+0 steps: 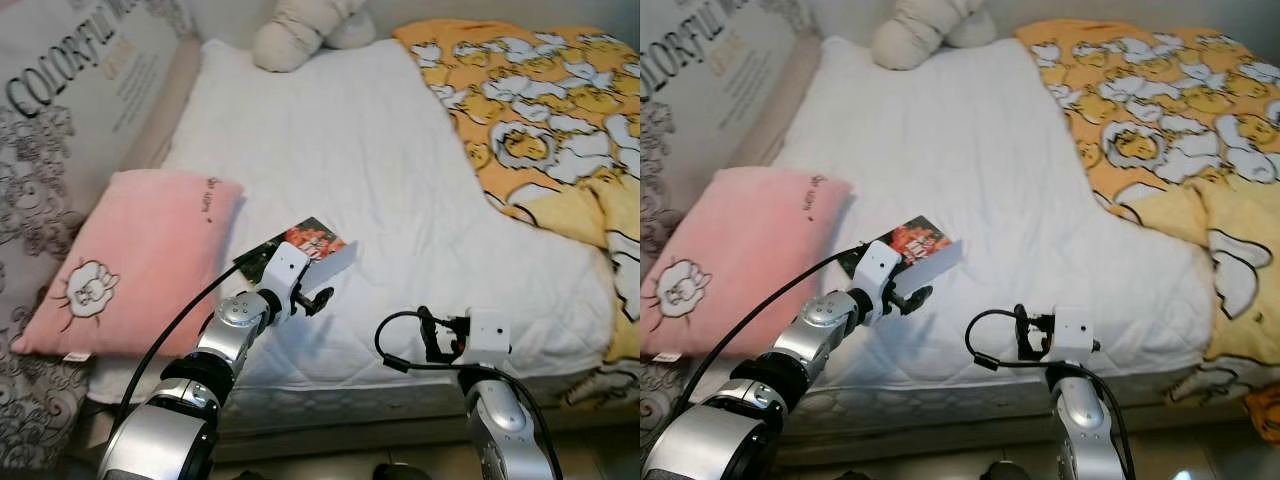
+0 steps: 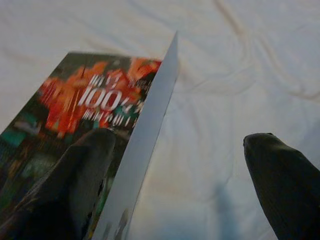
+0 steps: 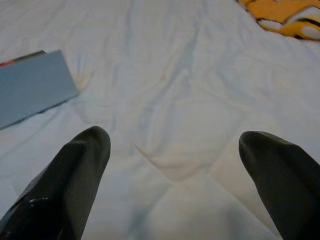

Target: Clean up the room

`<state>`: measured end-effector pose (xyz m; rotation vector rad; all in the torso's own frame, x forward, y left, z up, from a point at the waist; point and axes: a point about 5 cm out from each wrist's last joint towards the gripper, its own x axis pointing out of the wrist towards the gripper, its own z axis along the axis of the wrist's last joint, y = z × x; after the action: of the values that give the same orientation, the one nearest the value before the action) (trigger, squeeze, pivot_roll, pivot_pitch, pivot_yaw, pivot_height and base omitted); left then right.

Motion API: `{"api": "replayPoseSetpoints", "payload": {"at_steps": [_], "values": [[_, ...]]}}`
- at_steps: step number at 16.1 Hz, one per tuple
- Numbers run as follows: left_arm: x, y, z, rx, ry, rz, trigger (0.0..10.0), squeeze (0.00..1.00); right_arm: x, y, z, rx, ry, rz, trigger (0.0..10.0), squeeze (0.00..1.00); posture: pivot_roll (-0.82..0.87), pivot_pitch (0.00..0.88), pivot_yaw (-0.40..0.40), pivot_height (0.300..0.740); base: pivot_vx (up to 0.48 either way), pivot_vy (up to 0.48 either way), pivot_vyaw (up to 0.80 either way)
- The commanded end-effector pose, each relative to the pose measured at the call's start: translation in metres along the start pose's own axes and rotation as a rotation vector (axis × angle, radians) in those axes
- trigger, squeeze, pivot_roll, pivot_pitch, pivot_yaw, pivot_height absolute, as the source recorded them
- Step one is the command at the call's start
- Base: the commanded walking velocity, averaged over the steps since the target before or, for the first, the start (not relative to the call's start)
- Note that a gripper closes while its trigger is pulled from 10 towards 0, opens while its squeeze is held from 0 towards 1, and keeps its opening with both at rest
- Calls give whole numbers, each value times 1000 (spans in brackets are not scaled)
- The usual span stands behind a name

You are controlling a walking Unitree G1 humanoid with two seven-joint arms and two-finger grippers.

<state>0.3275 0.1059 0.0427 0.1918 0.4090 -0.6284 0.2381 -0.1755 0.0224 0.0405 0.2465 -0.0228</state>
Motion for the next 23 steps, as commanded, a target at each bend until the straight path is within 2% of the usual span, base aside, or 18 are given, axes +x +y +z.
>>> {"api": "replayPoseSetpoints", "payload": {"at_steps": [1,2,3,4,5,6,7,8,9,10,11,13,16,18,19,21,22,23], "values": [[-2,3,-6,-9,42,-7,10000,0,1,0,-2,-4,16,8,10000,0,-61,0,47,740,0,0,0],[-2,3,-9,3,65,-11,10000,0,1,-1,-2,-6,18,6,10000,0,-61,0,48,740,0,0,0],[-2,0,-14,-13,101,-33,8314,0,1,-2,-3,-9,23,4,10000,0,-62,0,48,740,0,0,0],[-2,-1,-18,-16,127,-37,1098,0,1,-1,-4,-10,24,5,10000,0,-62,0,48,740,0,0,0],[-1,-5,-24,-10,170,-29,0,0,2,0,-3,-9,25,12,10000,0,-61,0,47,740,0,0,0],[-1,-7,-25,-19,176,-27,0,0,2,0,-3,-9,25,14,10000,0,-62,0,45,740,0,0,0],[3,-13,-23,16,181,-32,0,0,4,-1,-1,-8,23,17,10000,0,-62,0,37,740,0,0,0],[7,-18,-17,83,161,-43,0,0,7,-1,2,-8,19,18,10000,0,-64,0,35,740,0,0,0],[8,-19,-15,105,153,-47,0,0,8,-2,3,-9,17,17,10000,0,-65,0,36,740,0,0,0],[11,-25,-7,180,94,-80,0,0,10,-3,6,-8,9,13,10000,0,-70,0,40,740,0,0,0],[12,-33,1,240,17,-139,0,0,14,-5,11,17,-3,-3,10000,0,-68,0,45,740,0,0,0],[9,-48,-4,274,-32,-248,0,0,25,0,26,121,-33,-11,10000,0,-66,0,51,740,0,0,0],[5,-62,-22,256,-3,-326,0,0,48,23,51,202,-72,51,10000,0,-58,0,55,740,0,0,0],[2,-68,-29,257,18,-379,0,0,66,42,65,218,-71,109,10000,0,-33,0,39,740,0,0,0],[1,-67,-31,265,24,-377,0,0,73,50,75,201,-85,144,10000,0,-25,0,34,740,0,0,0],[4,-52,-18,222,-27,-259,0,0,80,54,92,180,-129,173,10000,0,-7,0,19,740,0,0,0],[4,-41,-7,153,-79,-191,8275,0,84,56,95,169,-130,194,10000,0,10,0,12,740,0,0,0],[3,-34,0,93,-112,-164,10000,0,89,60,98,163,-130,213,10000,0,21,0,10,740,0,0,0]]}}
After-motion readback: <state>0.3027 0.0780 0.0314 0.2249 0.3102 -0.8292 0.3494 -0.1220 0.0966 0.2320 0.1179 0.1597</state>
